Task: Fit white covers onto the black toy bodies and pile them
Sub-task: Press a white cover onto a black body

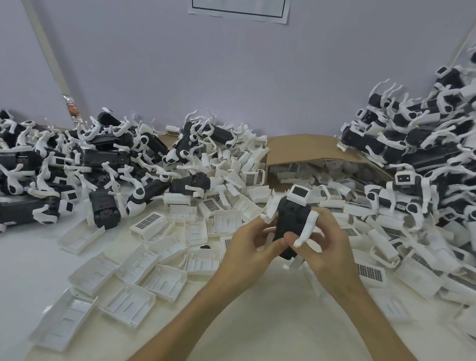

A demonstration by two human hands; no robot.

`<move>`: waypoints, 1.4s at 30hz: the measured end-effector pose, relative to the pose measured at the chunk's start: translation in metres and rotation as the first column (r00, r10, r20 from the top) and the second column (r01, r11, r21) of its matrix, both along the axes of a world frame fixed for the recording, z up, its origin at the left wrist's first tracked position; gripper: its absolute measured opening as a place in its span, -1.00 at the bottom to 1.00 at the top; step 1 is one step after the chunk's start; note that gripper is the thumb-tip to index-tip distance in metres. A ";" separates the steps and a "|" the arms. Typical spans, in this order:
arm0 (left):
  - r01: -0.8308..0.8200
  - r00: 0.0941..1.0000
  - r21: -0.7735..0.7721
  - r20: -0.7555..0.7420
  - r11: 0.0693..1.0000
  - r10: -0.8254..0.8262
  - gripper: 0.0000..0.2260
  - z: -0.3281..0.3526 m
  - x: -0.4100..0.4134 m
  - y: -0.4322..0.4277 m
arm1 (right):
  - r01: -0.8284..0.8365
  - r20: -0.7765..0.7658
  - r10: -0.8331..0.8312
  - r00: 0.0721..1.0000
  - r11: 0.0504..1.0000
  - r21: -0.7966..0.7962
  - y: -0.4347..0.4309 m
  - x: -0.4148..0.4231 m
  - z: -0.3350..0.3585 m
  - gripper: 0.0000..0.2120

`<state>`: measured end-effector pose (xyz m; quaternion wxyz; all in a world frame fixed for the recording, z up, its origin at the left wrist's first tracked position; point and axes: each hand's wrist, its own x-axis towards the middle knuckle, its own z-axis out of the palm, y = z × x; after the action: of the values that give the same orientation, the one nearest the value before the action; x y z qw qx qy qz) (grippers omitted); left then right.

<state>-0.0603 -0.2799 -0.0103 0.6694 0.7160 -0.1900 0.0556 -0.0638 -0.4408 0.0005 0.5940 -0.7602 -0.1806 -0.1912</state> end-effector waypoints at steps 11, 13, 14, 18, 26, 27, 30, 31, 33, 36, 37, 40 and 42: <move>-0.321 0.916 0.133 0.295 0.938 0.272 -0.61 -0.002 -0.001 0.002 | -0.023 -0.001 0.023 1.000 0.997 -0.079 -0.004 0.003 0.004 -0.57; -0.474 0.820 0.147 0.433 0.868 0.374 -0.58 0.000 -0.002 0.004 | 0.025 -0.007 -0.026 1.000 0.994 -0.108 -0.004 0.004 0.004 -0.45; -0.528 0.771 0.149 0.496 0.836 0.399 -0.58 0.001 -0.001 0.006 | 0.046 0.002 -0.046 0.999 0.993 -0.107 -0.004 0.004 0.003 -0.36; -0.658 0.650 0.227 0.652 0.718 0.389 -0.56 0.003 0.003 0.011 | 0.229 0.257 -0.164 0.952 0.941 -0.248 -0.007 0.007 -0.005 -0.17; -0.661 0.660 0.339 0.687 0.670 0.304 -0.53 0.004 0.005 0.015 | 0.162 0.274 -0.023 0.961 0.852 -0.499 -0.010 0.009 -0.008 -0.15; -0.659 0.666 0.357 0.686 0.661 0.293 -0.54 0.003 0.006 0.016 | 0.168 0.272 -0.028 0.962 0.845 -0.507 -0.011 0.009 -0.008 -0.20; -0.618 0.689 0.391 0.686 0.682 0.231 -0.54 0.001 0.007 0.014 | 0.220 0.304 -0.065 0.951 0.830 -0.512 -0.008 0.009 -0.008 -0.32; -0.591 0.702 0.396 0.683 0.703 0.205 -0.53 0.000 0.006 0.013 | 0.246 0.319 -0.083 0.944 0.822 -0.514 -0.006 0.009 -0.008 -0.34; -0.545 0.731 0.413 0.661 0.729 0.172 -0.50 -0.001 0.005 0.010 | 0.301 0.361 -0.112 0.926 0.797 -0.524 -0.002 0.009 -0.011 -0.38; -0.490 0.788 0.408 0.585 0.770 0.192 -0.43 -0.001 0.003 0.009 | 0.334 0.394 -0.127 0.910 0.789 -0.515 -0.002 0.009 -0.011 -0.47; -0.468 0.808 0.401 0.555 0.787 0.198 -0.44 0.000 0.004 0.009 | 0.339 0.404 -0.130 0.905 0.793 -0.506 -0.003 0.009 -0.011 -0.49; -0.444 0.836 0.408 0.509 0.798 0.205 -0.53 0.001 0.004 0.011 | 0.314 0.380 -0.117 0.918 0.800 -0.511 -0.004 0.008 -0.009 -0.49; -0.426 0.847 0.417 0.495 0.803 0.192 -0.55 0.001 0.004 0.012 | 0.271 0.319 -0.110 0.941 0.810 -0.520 -0.004 0.007 -0.010 -0.49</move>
<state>-0.0565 -0.2682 -0.0092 0.3770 0.8587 -0.2177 0.2703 -0.0565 -0.4444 -0.0095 0.2934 -0.8805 -0.2307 -0.2924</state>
